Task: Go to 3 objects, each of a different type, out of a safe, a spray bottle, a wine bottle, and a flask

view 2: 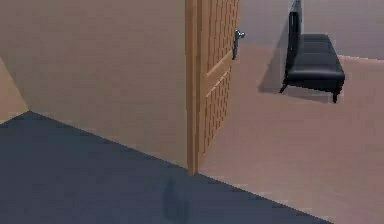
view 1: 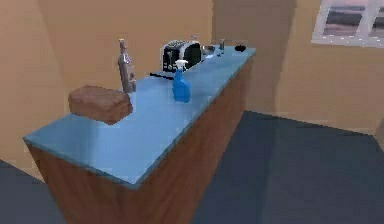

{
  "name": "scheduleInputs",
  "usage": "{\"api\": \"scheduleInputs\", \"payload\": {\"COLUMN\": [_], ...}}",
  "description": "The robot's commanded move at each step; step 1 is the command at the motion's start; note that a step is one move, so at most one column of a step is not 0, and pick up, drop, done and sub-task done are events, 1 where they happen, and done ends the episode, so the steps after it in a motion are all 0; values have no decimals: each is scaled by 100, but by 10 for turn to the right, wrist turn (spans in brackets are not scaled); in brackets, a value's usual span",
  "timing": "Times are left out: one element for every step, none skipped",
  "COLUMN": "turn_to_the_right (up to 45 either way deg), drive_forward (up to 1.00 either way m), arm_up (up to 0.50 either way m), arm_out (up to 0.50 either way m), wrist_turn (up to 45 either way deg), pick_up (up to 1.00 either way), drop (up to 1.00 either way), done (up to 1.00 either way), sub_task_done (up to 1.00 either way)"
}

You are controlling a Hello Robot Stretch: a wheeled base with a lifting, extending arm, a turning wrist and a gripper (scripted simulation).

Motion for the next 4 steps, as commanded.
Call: {"api": "scheduleInputs", "payload": {"turn_to_the_right": [-450,-360,0,90], "drive_forward": [0,0,45,0], "arm_up": [0,0,0,0], "arm_out": [0,0,0,0], "wrist_turn": [0,0,0,0], "pick_up": [0,0,0,0], "drop": [0,0,0,0], "done": [0,0,0,0], "sub_task_done": [0,0,0,0]}}
